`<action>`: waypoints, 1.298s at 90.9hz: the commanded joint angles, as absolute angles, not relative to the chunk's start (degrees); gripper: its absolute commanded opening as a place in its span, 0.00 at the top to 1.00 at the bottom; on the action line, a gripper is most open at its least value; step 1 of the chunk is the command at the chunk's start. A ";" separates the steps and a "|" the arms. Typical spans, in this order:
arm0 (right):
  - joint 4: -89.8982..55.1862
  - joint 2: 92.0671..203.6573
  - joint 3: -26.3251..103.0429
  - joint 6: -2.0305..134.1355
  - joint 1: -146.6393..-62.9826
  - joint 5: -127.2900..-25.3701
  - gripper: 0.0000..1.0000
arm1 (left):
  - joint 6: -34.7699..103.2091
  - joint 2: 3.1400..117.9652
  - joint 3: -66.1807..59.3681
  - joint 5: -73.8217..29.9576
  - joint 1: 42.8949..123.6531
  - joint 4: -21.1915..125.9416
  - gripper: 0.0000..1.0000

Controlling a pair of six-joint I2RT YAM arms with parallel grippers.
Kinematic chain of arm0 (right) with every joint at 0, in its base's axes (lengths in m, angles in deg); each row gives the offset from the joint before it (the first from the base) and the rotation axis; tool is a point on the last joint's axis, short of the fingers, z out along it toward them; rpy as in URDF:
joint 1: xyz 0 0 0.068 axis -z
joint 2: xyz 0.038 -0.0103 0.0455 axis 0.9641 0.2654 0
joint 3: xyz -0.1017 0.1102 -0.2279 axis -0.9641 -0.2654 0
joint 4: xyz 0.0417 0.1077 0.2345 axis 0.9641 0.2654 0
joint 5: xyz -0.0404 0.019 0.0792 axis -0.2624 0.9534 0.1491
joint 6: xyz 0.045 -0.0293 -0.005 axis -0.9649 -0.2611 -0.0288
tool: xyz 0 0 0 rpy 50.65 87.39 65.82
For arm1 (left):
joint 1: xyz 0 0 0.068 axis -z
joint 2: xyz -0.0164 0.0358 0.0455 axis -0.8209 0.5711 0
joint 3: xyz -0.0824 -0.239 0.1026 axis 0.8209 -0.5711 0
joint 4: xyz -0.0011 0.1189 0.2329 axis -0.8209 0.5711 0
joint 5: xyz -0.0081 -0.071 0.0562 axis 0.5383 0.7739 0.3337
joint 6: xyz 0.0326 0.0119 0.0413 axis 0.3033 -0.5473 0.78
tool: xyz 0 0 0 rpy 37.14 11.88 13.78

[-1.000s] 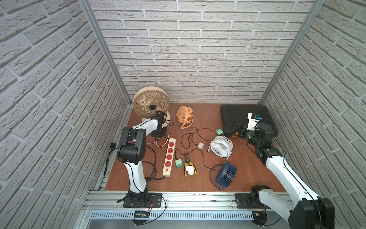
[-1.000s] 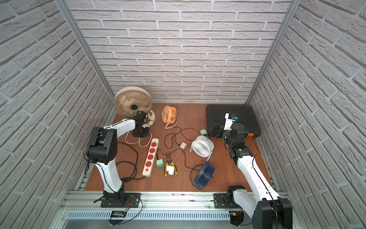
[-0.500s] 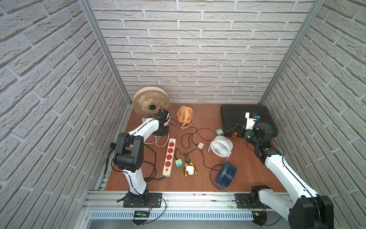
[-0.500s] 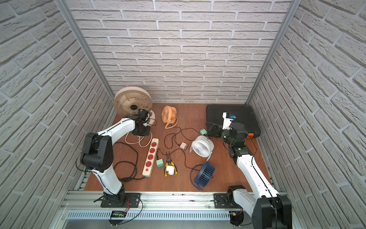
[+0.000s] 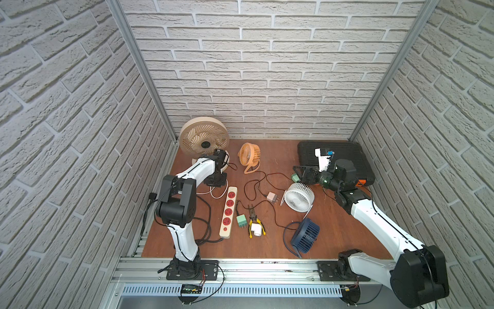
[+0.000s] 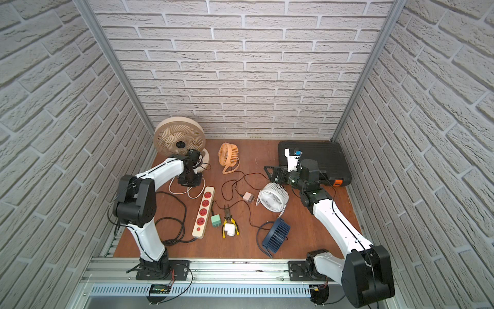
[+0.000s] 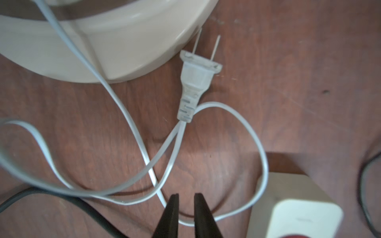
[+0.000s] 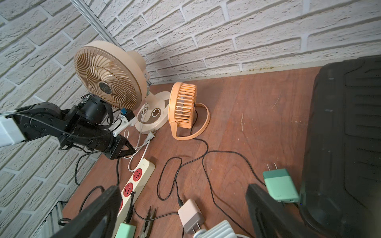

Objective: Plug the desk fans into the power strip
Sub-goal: Pick up the plug from the center of the board.

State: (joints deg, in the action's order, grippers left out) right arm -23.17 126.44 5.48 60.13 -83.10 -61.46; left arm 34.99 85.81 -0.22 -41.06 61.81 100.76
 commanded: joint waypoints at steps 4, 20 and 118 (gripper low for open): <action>-23.71 126.49 6.85 61.63 -83.46 -60.64 0.01 | 36.05 87.29 2.41 -40.72 60.68 101.02 0.80; -23.45 126.87 6.96 61.64 -83.48 -60.93 0.01 | 36.66 89.53 3.61 -41.12 60.13 101.15 0.76; -24.49 126.53 8.49 69.59 -93.69 -64.09 0.01 | 34.69 77.03 7.60 -43.77 67.36 115.08 1.00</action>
State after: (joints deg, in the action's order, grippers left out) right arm -21.68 126.81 7.67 64.83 -90.31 -61.76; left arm 36.15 83.32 5.20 -45.45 66.81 107.91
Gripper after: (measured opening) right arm 0.989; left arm 0.049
